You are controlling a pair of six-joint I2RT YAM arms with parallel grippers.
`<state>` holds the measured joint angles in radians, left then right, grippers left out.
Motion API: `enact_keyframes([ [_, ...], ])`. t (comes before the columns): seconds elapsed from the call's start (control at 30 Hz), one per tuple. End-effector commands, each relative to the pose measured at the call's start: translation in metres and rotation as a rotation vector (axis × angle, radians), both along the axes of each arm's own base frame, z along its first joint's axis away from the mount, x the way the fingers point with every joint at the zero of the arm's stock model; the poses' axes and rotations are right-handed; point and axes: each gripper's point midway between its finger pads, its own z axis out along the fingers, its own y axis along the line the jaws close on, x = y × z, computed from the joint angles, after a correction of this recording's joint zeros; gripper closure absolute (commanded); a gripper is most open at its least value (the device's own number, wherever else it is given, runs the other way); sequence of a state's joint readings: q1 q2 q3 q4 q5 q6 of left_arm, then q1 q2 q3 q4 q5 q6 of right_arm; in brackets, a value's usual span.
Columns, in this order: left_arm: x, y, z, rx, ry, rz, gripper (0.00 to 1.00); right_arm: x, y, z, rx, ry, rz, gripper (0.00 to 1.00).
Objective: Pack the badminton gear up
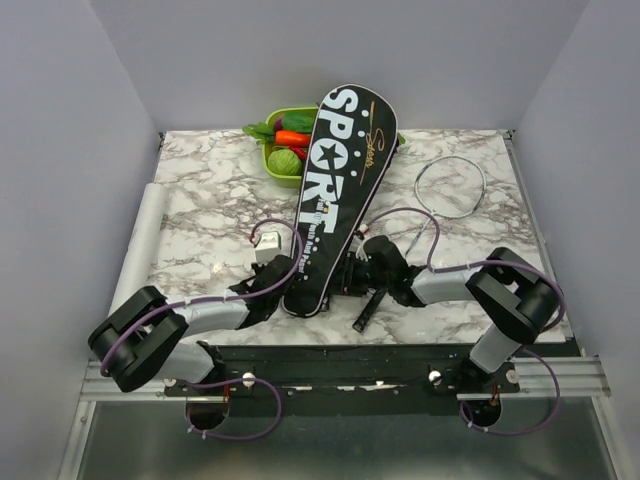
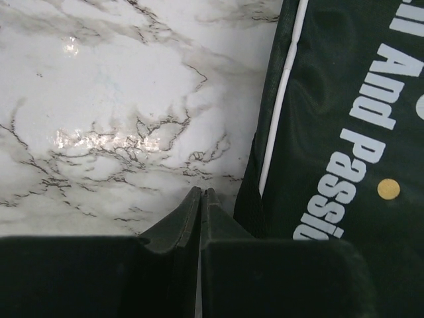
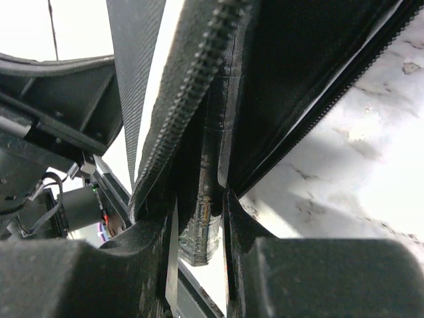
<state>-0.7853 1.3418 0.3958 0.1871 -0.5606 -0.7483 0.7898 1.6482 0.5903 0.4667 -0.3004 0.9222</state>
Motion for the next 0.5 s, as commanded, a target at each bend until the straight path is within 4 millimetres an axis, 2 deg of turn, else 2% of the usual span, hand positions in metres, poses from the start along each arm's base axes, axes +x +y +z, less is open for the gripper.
enact_keyframes([
  [0.0,-0.024,-0.007,-0.015,-0.083,0.070,-0.067,0.90,0.030,0.028,0.035,0.088,-0.174,0.025,0.99],
  [0.1,-0.033,-0.012,-0.019,-0.120,0.080,-0.083,0.91,0.036,0.042,0.046,0.130,-0.190,0.020,0.99],
  [0.23,-0.042,-0.022,-0.021,-0.127,0.088,-0.109,0.93,0.047,0.056,0.046,0.142,-0.183,0.007,0.96],
  [0.33,-0.051,-0.032,-0.020,-0.129,0.082,-0.137,0.94,0.054,0.070,0.054,0.153,-0.189,0.019,0.85],
  [0.37,-0.053,-0.035,-0.018,-0.132,0.079,-0.143,0.94,0.055,0.074,0.050,0.145,-0.181,0.027,0.77],
  [0.47,-0.059,-0.042,-0.017,-0.136,0.080,-0.164,0.94,0.054,0.084,0.051,0.154,-0.172,0.065,0.60],
])
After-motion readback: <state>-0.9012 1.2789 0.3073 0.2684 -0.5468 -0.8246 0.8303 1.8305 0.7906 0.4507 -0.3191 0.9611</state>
